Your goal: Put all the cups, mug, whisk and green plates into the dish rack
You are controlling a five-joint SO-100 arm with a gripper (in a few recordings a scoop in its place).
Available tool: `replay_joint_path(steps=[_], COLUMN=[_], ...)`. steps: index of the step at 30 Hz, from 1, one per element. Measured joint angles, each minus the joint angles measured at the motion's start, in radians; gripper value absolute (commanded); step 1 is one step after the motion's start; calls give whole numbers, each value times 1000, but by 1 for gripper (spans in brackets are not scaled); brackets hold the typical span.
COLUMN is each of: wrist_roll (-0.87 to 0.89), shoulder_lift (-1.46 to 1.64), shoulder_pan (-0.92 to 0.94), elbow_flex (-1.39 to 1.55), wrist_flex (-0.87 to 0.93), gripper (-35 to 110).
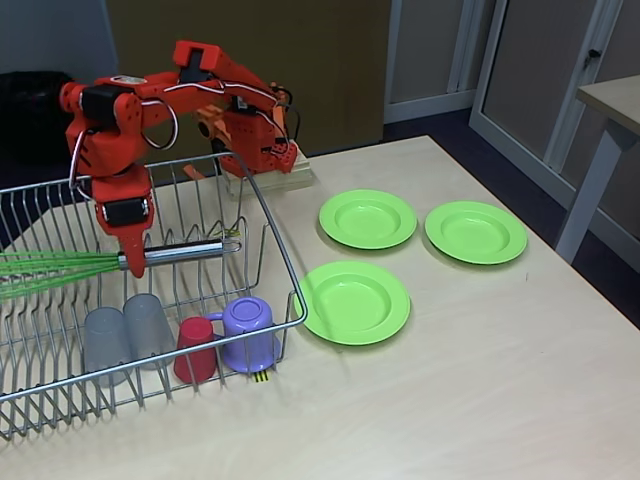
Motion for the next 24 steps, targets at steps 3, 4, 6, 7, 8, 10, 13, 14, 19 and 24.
replay_joint_path(steps=[3,4,6,7,8,10,13,14,19,24], wrist_roll=[-17,-17,-21,-20,-20,-20,-20,-20,-20,-20], shoulder_lift=[-97,-124,-178,-201,-229,-270,-321,-330,-364,-379], shoulder_pan=[0,0,0,-2,-2,-5,-14,-17,-28,-48], elbow_flex=[-75,-103,-146,-167,-186,-219,-264,-275,-307,-327], wrist_flex=[0,0,-2,0,0,0,0,-5,-8,8], gripper=[0,0,0,0,1,3,6,7,10,13])
